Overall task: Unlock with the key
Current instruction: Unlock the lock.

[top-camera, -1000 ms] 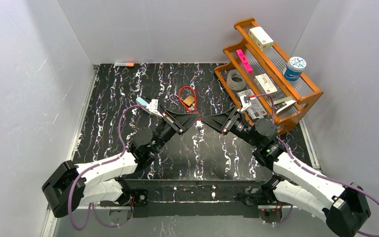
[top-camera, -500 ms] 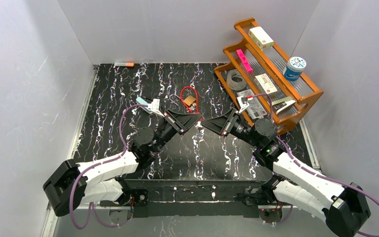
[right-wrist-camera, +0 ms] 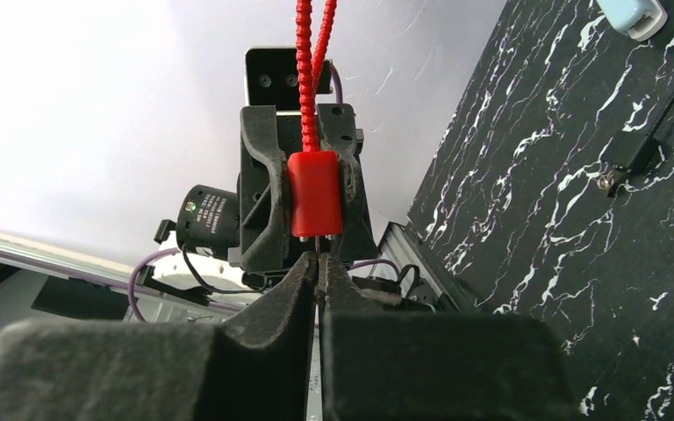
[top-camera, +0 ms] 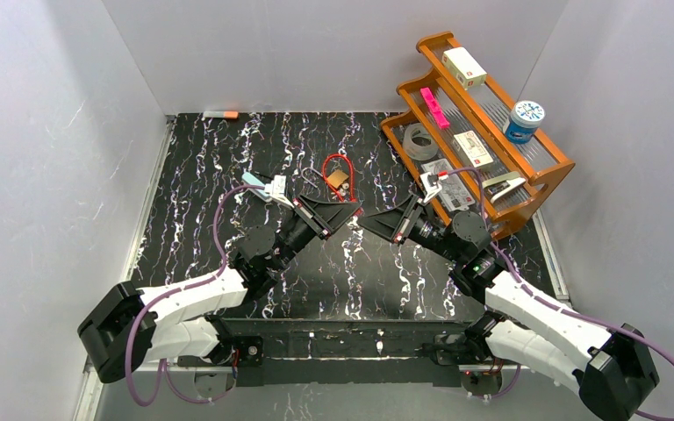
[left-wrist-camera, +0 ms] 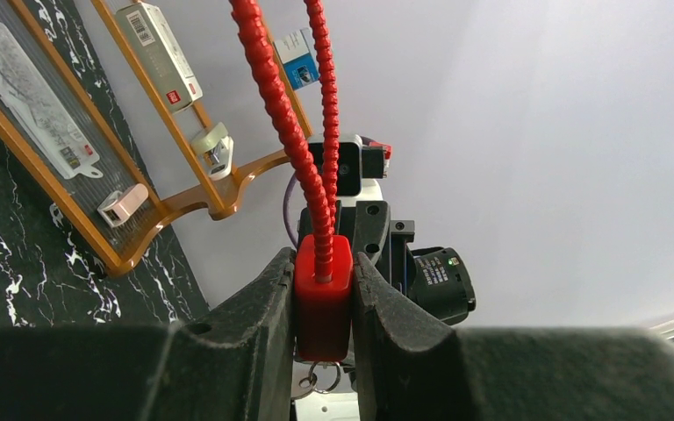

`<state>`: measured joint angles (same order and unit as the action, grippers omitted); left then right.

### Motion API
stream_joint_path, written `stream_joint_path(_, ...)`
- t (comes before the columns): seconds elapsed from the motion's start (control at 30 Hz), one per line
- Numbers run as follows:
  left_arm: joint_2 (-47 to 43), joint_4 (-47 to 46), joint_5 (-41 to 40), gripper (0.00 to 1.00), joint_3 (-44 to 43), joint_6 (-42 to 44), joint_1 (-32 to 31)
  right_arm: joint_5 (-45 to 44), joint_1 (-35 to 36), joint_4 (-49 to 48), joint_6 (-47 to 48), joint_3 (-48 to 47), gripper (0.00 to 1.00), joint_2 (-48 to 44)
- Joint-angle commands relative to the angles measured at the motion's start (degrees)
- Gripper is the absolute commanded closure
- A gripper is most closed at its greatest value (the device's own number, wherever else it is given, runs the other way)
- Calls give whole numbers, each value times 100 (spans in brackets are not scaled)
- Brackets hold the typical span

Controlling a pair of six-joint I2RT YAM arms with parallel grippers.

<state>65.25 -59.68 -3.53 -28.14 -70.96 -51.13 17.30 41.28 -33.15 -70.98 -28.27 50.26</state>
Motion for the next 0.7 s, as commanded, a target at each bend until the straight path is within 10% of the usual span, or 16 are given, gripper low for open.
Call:
stream_joint_path(0.0, -22, -211, 20, 100, -260, 75, -17, 33, 10, -330, 34, 68, 93, -16)
stream_joint_path(0.67, 22, -234, 161, 100, -168, -458, -11, -971, -50, -373, 635, -676, 99, 837)
